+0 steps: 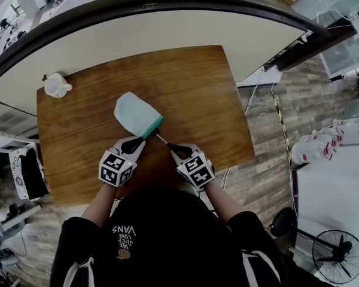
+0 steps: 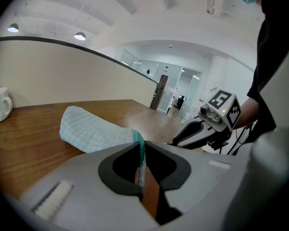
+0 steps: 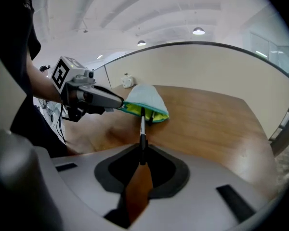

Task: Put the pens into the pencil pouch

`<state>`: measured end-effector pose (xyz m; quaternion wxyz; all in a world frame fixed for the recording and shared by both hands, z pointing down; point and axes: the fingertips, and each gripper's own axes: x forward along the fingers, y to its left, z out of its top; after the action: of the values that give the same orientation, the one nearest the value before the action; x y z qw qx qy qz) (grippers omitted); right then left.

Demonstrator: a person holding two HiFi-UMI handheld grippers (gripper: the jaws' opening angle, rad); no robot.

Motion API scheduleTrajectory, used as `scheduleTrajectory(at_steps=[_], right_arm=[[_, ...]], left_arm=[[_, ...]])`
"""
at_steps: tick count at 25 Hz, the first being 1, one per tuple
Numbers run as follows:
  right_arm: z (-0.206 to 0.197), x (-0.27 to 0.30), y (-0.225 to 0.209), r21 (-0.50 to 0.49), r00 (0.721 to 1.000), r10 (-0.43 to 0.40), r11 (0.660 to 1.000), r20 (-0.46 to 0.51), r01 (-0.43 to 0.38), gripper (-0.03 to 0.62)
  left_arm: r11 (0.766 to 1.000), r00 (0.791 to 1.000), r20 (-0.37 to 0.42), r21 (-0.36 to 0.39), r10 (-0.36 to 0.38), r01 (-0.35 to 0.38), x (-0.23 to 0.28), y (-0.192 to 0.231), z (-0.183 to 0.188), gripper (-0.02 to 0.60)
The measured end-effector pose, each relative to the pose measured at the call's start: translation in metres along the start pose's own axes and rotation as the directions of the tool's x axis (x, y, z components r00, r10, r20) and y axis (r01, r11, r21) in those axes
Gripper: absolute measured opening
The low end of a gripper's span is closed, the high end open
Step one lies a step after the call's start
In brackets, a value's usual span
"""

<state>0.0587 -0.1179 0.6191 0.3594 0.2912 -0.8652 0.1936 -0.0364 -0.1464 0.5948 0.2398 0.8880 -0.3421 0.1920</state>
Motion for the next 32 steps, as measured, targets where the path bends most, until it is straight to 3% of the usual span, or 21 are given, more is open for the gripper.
scheduleTrajectory(at_steps=[14,32], right_arm=[[0.060,0.048,0.012,-0.057,0.997,0.054,0.997,0.054,-0.051,0.067],[0.071,0.068,0.008,0.155,0.991,0.076,0.984,0.106,-0.092,0.078]], left_arm=[[0.999,0.999,0.035,-0.020,-0.038,0.039,-0.007,-0.016,0.000,0.043],[0.993,0.996,0.069,-0.106,-0.049,0.056,-0.013,-0.003,-0.006,0.043]])
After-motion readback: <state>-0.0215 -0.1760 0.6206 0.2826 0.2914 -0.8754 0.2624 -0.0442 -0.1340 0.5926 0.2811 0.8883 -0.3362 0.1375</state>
